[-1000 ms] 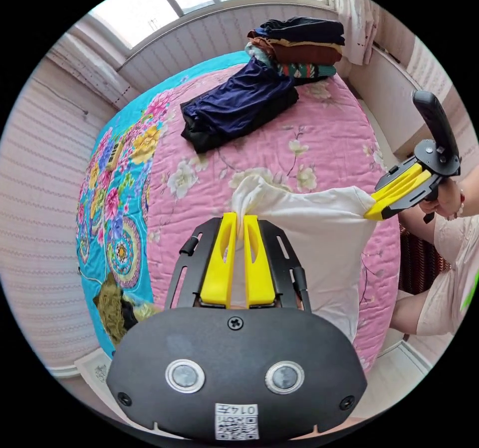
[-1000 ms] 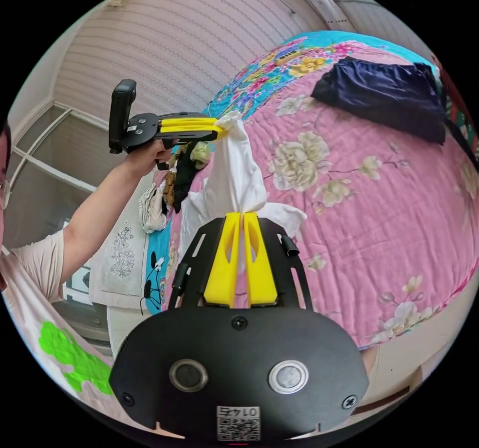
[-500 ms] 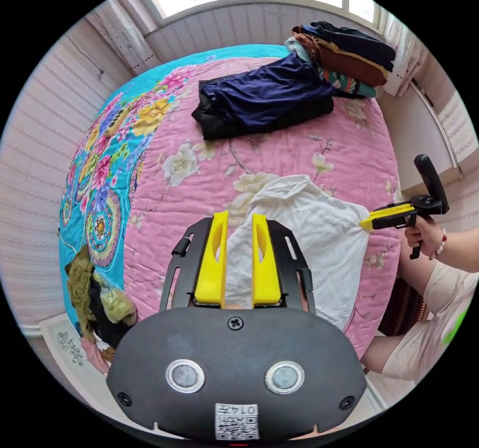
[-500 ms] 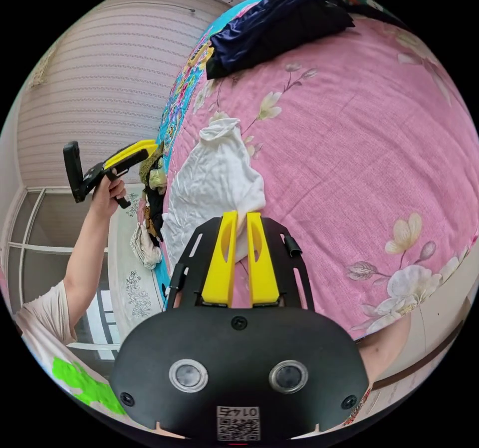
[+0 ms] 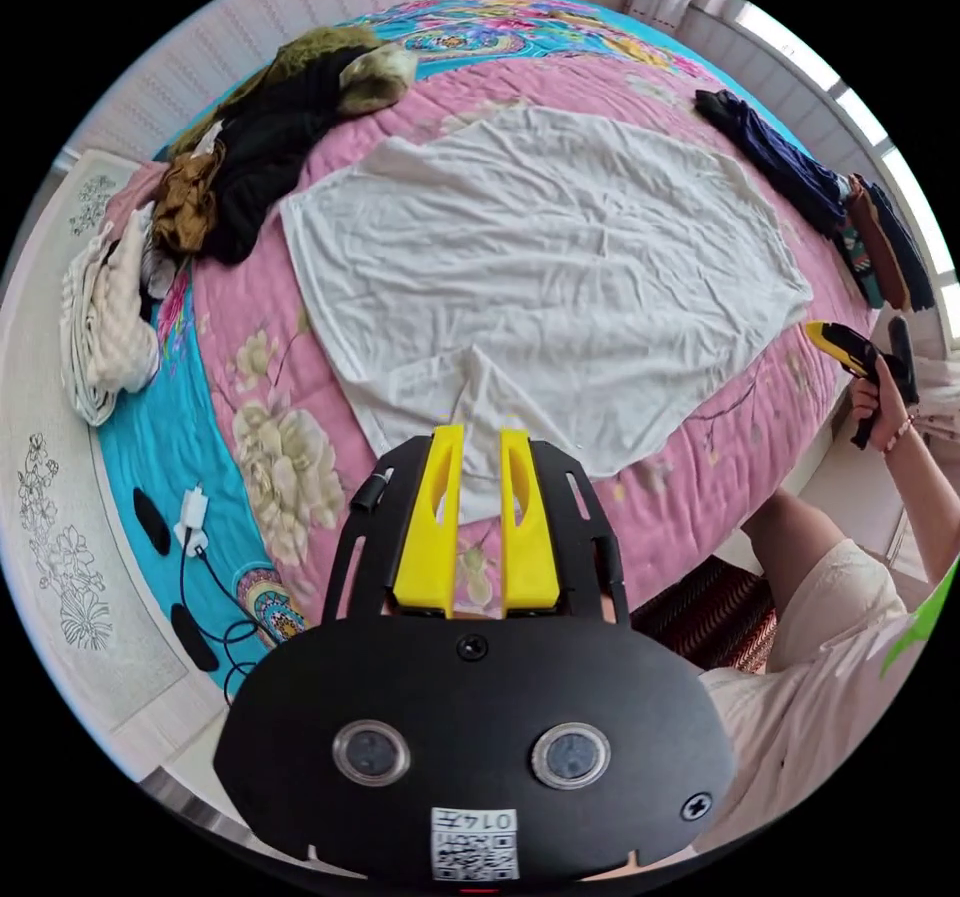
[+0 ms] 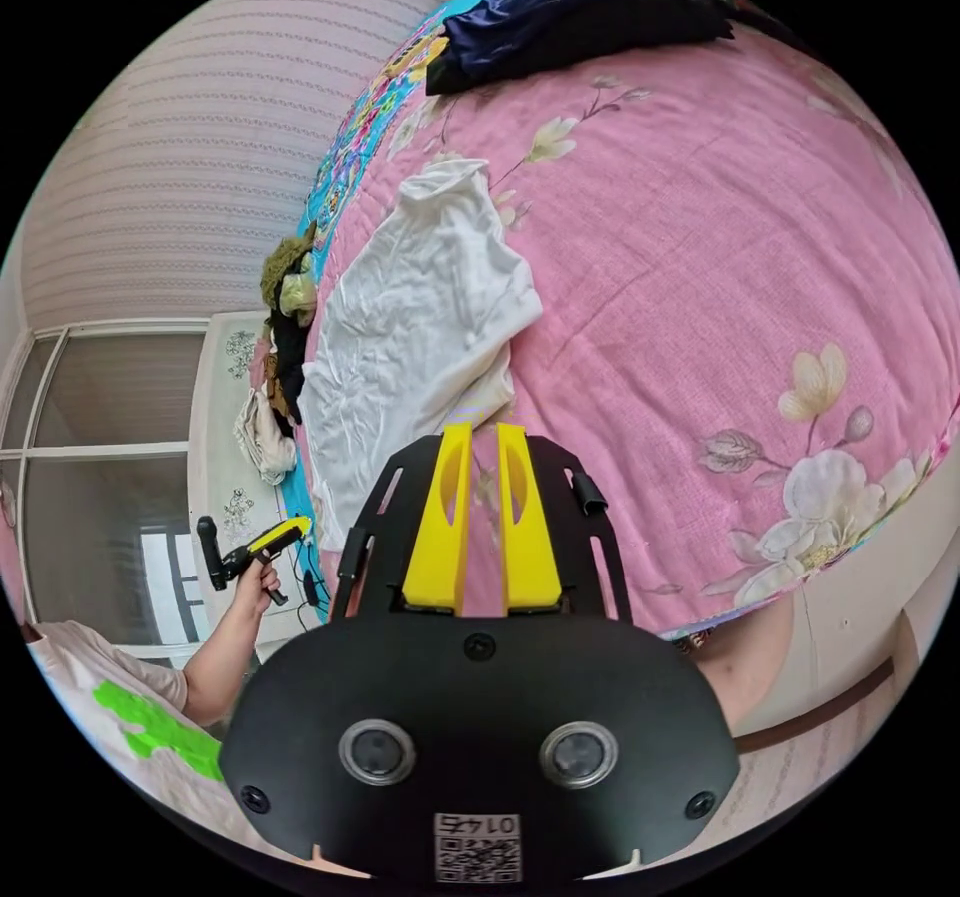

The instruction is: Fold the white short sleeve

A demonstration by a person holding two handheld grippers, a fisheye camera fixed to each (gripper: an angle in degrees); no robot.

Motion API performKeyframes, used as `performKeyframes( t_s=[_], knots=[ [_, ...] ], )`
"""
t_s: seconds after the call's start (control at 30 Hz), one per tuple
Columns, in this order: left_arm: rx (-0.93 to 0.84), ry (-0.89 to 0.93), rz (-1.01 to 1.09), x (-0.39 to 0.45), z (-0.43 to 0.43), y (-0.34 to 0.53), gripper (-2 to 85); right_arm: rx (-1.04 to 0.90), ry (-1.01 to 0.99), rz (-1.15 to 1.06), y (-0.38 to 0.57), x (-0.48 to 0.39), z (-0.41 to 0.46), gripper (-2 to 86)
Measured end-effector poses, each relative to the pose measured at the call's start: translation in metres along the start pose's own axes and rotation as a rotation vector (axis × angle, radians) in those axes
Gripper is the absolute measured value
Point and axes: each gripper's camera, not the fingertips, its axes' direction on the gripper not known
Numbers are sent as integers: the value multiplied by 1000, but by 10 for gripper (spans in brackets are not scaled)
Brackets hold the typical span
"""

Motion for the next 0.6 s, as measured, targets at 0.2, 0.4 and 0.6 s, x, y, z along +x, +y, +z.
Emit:
performKeyframes(
  t_s=[0.2,0.4,0.6],
  knots=[
    [-62,-5,-42,-21,41,-4,70,-35,51,-22,13,-13,1,15],
    [-12,97,-77,-53,32,17,1,-64,69,-75,20,-26,-3,6],
    [-52,117,-105,-67,36,73,-3,-57,48,-53,28,-22,-12,7]
  ],
)
